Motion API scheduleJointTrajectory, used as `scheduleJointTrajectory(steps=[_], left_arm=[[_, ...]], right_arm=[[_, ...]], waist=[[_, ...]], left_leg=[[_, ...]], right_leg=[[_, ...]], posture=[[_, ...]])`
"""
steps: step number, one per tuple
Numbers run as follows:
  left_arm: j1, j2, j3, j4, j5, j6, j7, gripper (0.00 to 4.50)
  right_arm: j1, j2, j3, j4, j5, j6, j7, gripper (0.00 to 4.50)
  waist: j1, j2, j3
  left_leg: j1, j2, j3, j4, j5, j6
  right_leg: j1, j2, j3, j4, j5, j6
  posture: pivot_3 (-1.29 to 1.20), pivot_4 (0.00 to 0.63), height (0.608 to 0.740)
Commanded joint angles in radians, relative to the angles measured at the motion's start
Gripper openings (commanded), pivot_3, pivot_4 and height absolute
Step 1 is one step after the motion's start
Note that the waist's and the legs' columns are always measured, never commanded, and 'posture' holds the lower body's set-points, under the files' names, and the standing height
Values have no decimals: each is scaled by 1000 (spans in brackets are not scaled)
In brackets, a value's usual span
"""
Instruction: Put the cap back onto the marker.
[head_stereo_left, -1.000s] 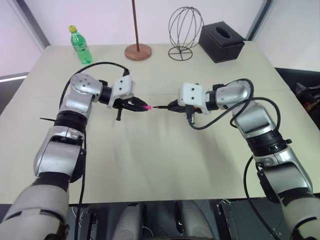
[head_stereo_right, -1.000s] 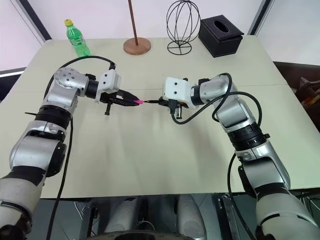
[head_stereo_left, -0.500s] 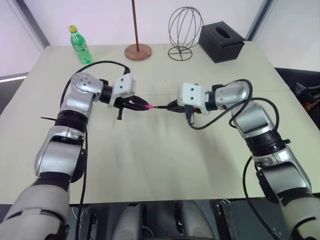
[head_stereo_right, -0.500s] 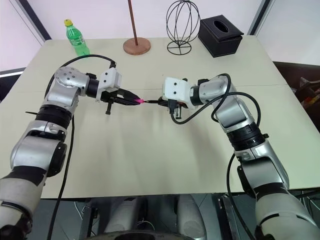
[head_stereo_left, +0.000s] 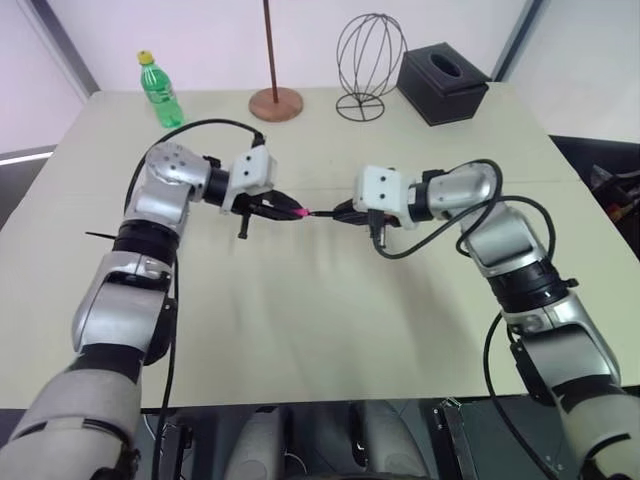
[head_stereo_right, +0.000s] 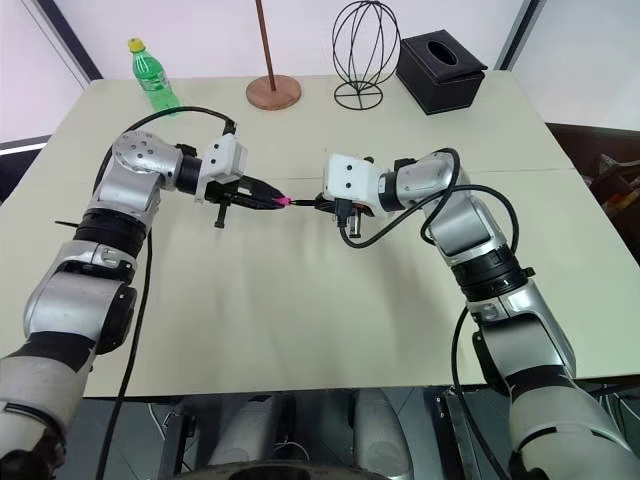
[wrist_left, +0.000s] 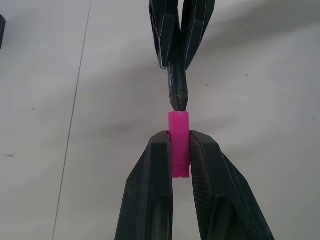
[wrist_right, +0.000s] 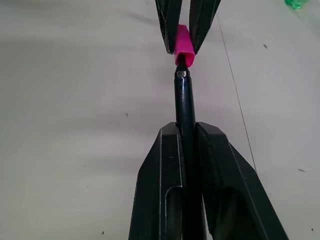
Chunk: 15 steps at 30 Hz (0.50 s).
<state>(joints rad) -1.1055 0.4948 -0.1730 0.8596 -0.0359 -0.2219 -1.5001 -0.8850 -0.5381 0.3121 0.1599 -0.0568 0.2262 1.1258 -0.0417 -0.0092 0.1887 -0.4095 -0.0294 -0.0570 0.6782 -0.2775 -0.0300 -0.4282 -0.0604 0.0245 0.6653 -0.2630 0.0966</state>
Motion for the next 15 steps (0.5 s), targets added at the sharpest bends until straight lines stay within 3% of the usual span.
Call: scheduleJointTrajectory(steps=[1, 15], left_arm=[[3, -9, 14, -42, -16, -13, 17, 536], [-9, -27, -55, -4, 95, -185, 105, 536]], right_arm=[[-29, 9, -1, -11, 2, -19, -2, 0], [-63, 46, 10, 37, 12, 21, 16, 0]], waist=[[1, 0, 0], [1, 0, 0]], left_leg=[[0, 0, 0, 0, 0, 0], [0, 0, 0, 0, 0, 0]], right_leg=[[0, 0, 0, 0, 0, 0], [0, 0, 0, 0, 0, 0]], posture=[[0, 150, 740], [0, 150, 740]])
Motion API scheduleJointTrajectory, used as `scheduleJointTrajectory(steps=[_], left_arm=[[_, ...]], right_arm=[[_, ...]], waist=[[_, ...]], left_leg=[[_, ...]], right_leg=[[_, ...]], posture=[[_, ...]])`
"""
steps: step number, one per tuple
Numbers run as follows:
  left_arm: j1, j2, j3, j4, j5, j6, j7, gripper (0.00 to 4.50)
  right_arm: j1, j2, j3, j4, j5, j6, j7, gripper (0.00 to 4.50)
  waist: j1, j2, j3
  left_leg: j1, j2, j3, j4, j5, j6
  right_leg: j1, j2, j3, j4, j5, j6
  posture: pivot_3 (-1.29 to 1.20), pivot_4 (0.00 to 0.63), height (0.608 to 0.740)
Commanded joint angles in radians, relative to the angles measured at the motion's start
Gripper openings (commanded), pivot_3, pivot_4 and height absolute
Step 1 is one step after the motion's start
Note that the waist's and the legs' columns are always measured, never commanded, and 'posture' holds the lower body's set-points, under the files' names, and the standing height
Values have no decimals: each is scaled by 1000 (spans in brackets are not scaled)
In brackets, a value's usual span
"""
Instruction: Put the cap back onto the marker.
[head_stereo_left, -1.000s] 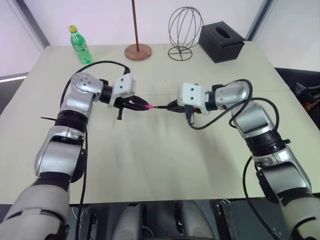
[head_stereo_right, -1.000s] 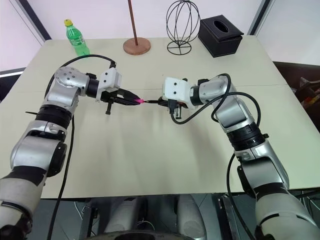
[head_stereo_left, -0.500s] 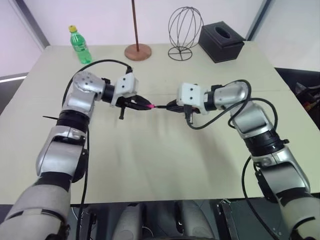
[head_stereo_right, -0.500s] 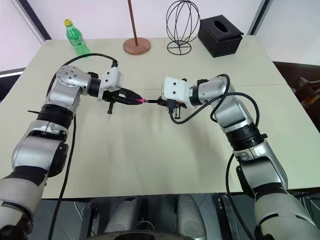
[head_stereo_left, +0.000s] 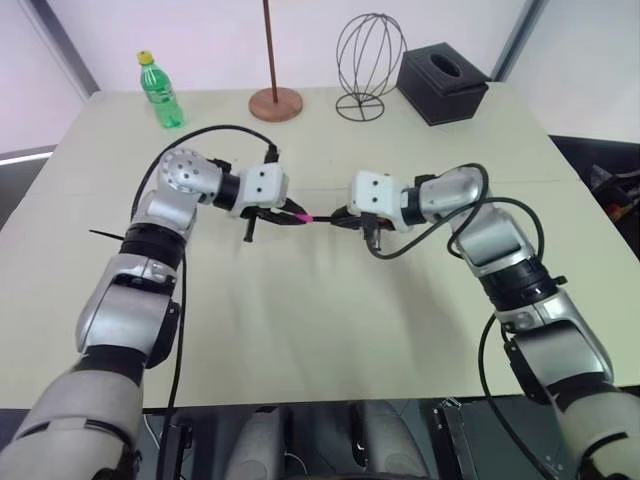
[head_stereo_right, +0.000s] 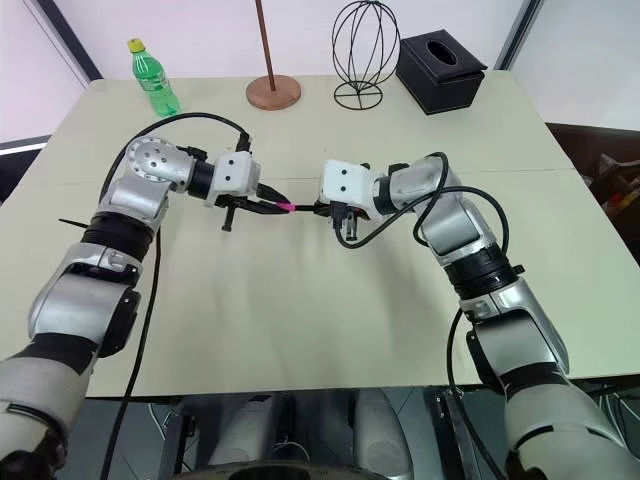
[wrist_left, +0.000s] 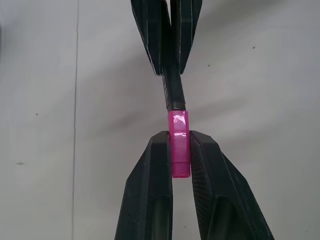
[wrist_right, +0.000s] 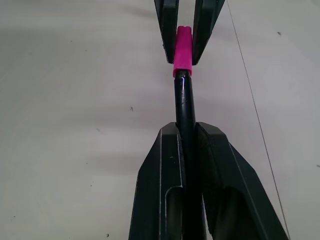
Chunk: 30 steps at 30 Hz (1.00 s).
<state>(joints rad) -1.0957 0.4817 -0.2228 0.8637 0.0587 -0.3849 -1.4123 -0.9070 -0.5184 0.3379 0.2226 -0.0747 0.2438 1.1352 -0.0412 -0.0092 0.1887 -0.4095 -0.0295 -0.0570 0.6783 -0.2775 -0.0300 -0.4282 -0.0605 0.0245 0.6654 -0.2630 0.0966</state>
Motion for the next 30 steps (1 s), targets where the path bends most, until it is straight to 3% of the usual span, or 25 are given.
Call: scheduleJointTrajectory(steps=[1, 18, 30], left_arm=[[-19, -17, -4, -8, -1, -20, 18, 536], [-46, -65, 2, 41, 8, -30, 42, 536], [-45, -50, 3, 56, 15, -44, 42, 536]], right_arm=[[-43, 29, -17, -25, 32, 7, 7, 0], [-81, 109, -21, -39, 53, 80, 0, 0], [-66, 98, -20, -54, 52, 88, 14, 0]], waist=[[0, 0, 0], [0, 0, 0], [-1, 0, 0]], left_leg=[[0, 0, 0, 0, 0, 0], [0, 0, 0, 0, 0, 0], [0, 0, 0, 0, 0, 0]], right_leg=[[0, 0, 0, 0, 0, 0], [0, 0, 0, 0, 0, 0], [0, 0, 0, 0, 0, 0]], posture=[[0, 150, 740], [0, 150, 740], [0, 150, 740]])
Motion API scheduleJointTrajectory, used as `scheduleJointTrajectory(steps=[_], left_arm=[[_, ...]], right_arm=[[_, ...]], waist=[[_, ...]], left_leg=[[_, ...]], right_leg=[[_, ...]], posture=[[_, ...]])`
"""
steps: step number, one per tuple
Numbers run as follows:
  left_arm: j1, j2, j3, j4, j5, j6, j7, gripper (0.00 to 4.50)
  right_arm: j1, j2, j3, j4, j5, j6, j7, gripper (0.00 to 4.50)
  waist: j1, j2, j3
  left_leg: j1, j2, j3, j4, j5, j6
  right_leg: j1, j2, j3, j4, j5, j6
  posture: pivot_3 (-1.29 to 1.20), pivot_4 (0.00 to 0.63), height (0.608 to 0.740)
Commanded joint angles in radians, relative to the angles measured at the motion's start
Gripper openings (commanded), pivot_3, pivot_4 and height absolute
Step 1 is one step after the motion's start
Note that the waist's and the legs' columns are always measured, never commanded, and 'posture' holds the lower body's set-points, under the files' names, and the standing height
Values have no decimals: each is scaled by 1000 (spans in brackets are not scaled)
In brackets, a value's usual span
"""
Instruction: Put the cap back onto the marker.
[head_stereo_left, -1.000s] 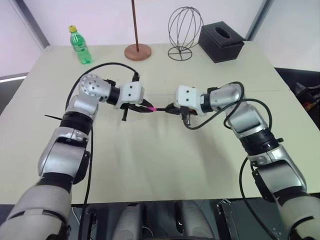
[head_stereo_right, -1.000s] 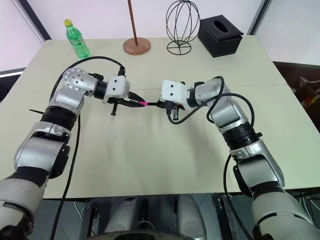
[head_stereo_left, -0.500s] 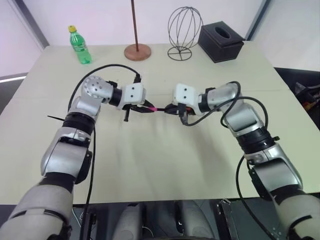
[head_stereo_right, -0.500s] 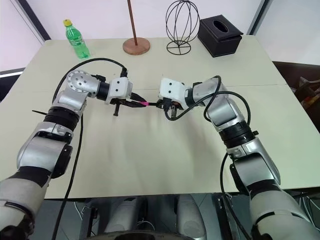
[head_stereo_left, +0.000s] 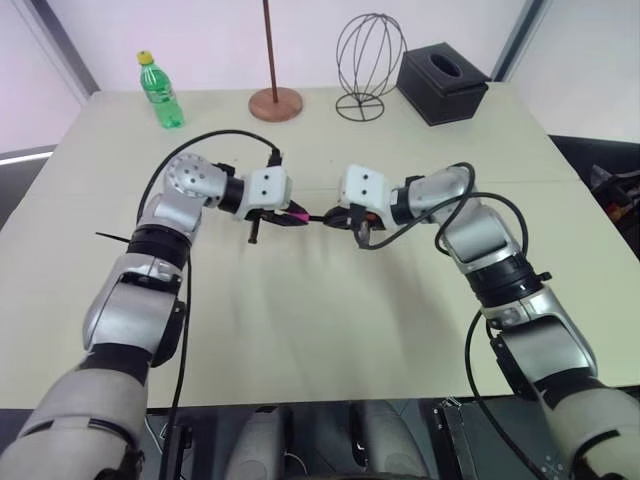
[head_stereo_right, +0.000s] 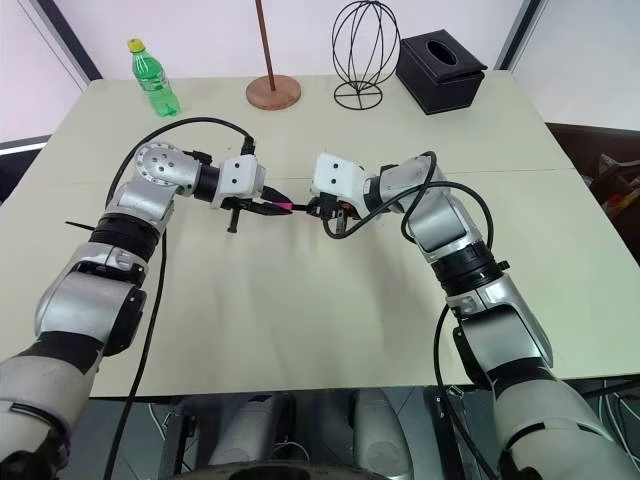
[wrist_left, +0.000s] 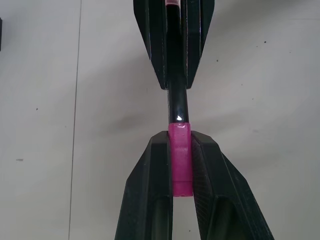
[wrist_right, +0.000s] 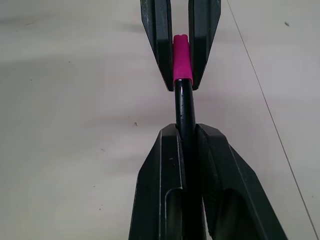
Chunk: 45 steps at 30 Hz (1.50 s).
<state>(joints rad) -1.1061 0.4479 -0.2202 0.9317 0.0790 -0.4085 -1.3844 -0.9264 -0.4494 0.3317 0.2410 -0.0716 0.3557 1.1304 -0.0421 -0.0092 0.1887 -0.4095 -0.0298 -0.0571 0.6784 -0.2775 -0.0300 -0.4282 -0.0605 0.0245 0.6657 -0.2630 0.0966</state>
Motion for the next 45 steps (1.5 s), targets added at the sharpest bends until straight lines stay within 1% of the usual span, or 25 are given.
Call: scheduleJointTrajectory(steps=[1, 11, 14, 18, 24, 28, 30, 33, 36, 38, 39, 41, 43, 45], left_arm=[[-33, -12, 1, -11, -5, -22, 15, 536], [-23, 5, 3, -11, -2, -26, 18, 536], [-25, 7, 3, -8, -2, -23, 16, 1411], [-26, 13, -1, -5, 9, -30, 28, 3402], [-28, 26, 3, -9, 8, -18, 13, 3402], [-31, 59, 6, -21, 11, 6, 0, 3402], [-14, 100, 11, -48, -1, 48, -48, 3402], [59, 184, 19, -160, -48, 169, -163, 3402], [175, 288, -2, -351, -123, 326, -228, 3402], [262, 342, 25, -456, -158, 401, -228, 3402], [297, 355, 51, -492, -168, 428, -212, 3402], [362, 344, 148, -536, -200, 482, -63, 3402], [416, 312, 234, -598, -246, 580, 79, 3402], [460, 281, 298, -673, -289, 685, 187, 3402]], right_arm=[[-40, 23, -13, -76, 48, -23, 22, 0], [-19, 5, -9, -82, 41, -27, 27, 0], [-17, 3, -7, -81, 39, -30, 26, 0], [-10, -3, -5, -90, 41, -28, 26, 0], [7, -13, 0, -103, 43, -20, 28, 0], [31, -28, -3, -83, 27, -25, 10, 0], [63, -46, -25, -55, 13, -33, -34, 0], [109, -47, -96, -56, 17, -23, -157, 0], [158, -41, -159, -128, 32, 38, -248, 0], [224, -61, -202, -222, 28, 100, -298, 0], [257, -70, -224, -272, 28, 140, -320, 0], [351, -104, -295, -408, 26, 273, -365, 0], [429, -147, -344, -511, 31, 384, -380, 0], [483, -182, -375, -572, 42, 453, -387, 0]], waist=[[0, 0, 0], [0, 0, 0], [0, 0, 0], [0, 0, 0], [0, 0, 0], [0, 0, 0], [-1, 0, 0], [-3, 0, 0], [-4, 1, 0], [-3, 1, 0], [-1, 1, 0], [10, 1, 0], [27, 1, 0], [32, 1, 0]], left_leg=[[0, 0, 0, 0, 0, 0], [0, 0, 0, 0, 0, 0], [0, 0, 0, 0, 0, 0], [0, 0, 0, 0, 0, 0], [0, 0, 0, 0, 0, 0], [0, 0, 0, 0, 0, 0], [0, 0, 0, 0, 0, 0], [0, 0, 0, 0, 0, 0], [0, 2, 0, -1, 0, 0], [0, 4, 0, -1, 0, 0], [0, 5, 0, -1, 0, 0], [0, 4, -1, -1, 0, 0], [0, 4, -1, 0, 0, 0], [0, 3, -1, 2, 0, 1]], right_leg=[[0, 0, 0, 0, 0, 0], [0, 0, 0, 0, 0, 0], [0, 0, 0, 0, 0, 0], [0, 0, 0, 0, 0, 0], [0, 0, 0, 0, 0, 0], [0, 0, 0, 0, 0, 0], [0, 0, 0, 0, 0, 0], [0, 0, 0, 0, 0, 0], [-1, 1, 1, 0, 0, 0], [-1, 1, 1, 0, 0, 0], [0, 1, 1, 0, 0, 0], [0, 1, 1, 0, 0, 0], [1, 0, 1, 0, 0, 0], [2, -1, 0, 0, 0, 0]], posture=[[0, 150, 740], [0, 150, 740], [0, 150, 740], [0, 150, 740], [0, 150, 740], [0, 150, 740], [0, 150, 740], [0, 150, 740], [0, 150, 740], [0, 150, 740], [0, 150, 740], [0, 150, 740], [0, 150, 740], [0, 150, 740]])
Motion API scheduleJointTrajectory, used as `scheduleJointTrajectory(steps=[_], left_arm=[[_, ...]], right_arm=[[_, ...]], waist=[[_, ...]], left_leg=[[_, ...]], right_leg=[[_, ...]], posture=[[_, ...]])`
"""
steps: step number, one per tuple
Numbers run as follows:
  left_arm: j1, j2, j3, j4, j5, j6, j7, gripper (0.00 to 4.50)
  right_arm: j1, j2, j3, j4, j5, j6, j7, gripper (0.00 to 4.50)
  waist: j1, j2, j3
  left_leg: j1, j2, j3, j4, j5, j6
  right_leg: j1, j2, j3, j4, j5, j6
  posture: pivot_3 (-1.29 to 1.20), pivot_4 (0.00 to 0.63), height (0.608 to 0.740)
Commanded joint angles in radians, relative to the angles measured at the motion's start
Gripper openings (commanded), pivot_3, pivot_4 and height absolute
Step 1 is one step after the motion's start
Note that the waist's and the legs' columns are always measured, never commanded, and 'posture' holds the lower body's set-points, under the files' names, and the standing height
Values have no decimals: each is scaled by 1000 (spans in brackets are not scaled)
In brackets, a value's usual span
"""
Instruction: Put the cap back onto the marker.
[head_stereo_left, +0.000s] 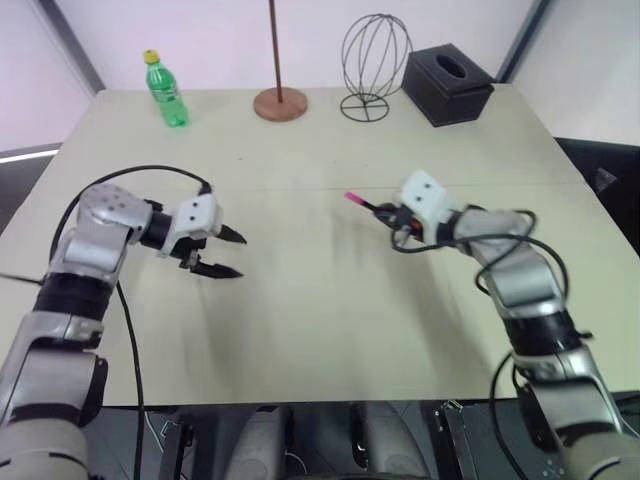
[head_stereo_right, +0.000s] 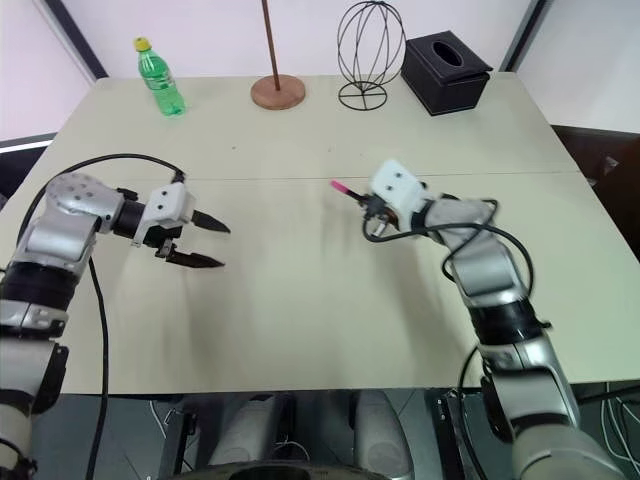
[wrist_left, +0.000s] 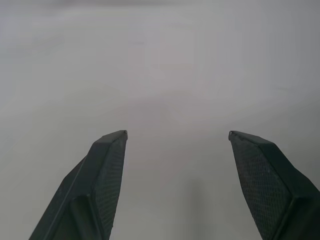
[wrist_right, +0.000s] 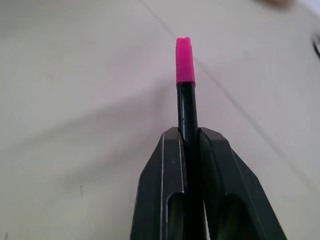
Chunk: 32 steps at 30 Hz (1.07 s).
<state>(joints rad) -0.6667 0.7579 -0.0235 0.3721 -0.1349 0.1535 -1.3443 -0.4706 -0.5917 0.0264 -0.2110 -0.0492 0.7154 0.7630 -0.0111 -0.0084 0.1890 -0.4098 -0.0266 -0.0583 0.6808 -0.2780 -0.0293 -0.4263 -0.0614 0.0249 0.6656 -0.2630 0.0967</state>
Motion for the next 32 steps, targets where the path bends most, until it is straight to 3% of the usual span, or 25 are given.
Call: scheduleJointTrajectory(steps=[1, 5, 11, 15, 19, 20, 21, 32], left_arm=[[44, -45, 132, -153, -93, 161, 198, 3402], [142, -106, 235, -315, -163, 319, 381, 3402], [296, -96, 287, -469, -223, 424, 469, 3402], [332, -93, 303, -480, -232, 415, 514, 3443], [347, -99, 307, -462, -218, 381, 560, 3443], [351, -100, 309, -458, -217, 374, 569, 3443], [356, -100, 314, -452, -218, 364, 574, 3443], [411, -124, 387, -457, -250, 309, 671, 3443]], right_arm=[[50, -55, -85, -139, 27, 125, -23, 0], [144, -110, -152, -118, 30, 153, -58, 0], [238, -178, -203, 16, 13, 50, -113, 0], [230, -188, -222, 77, 18, -7, -157, 1700], [211, -176, -237, 92, 42, -13, -180, 3870], [208, -173, -242, 85, 53, -8, -179, 4304], [205, -170, -255, 68, 77, 7, -169, 4457], [235, -247, -457, 13, 317, 25, -13, 4457]], waist=[[0, 0, 0], [-2, 0, 0], [-7, 0, 0], [-3, 0, 0], [-2, 0, 0], [-2, 0, 0], [-2, 0, 0], [0, 0, 0]], left_leg=[[0, 0, 0, 1, 0, 0], [1, 0, 0, 1, 0, 0], [2, 1, 1, 0, 0, 0], [2, 1, 1, 0, 0, 0], [2, 0, 2, 0, 0, 0], [2, 0, 2, 0, 0, 0], [2, 0, 2, 0, 0, 0], [2, 1, 1, 0, 0, 0]], right_leg=[[1, 0, 0, 0, 0, 0], [2, 0, 0, 0, 1, 1], [1, 0, 0, 0, 1, 1], [2, 0, 1, 0, 1, 1], [2, 0, 1, 0, 1, 1], [2, 0, 1, 0, 1, 1], [2, 0, 1, 0, 1, 1], [2, -1, 0, -1, 1, 1]], posture=[[0, 150, 740], [0, 150, 740], [0, 150, 740], [0, 150, 740], [0, 150, 740], [0, 150, 740], [0, 150, 740], [0, 150, 740]])
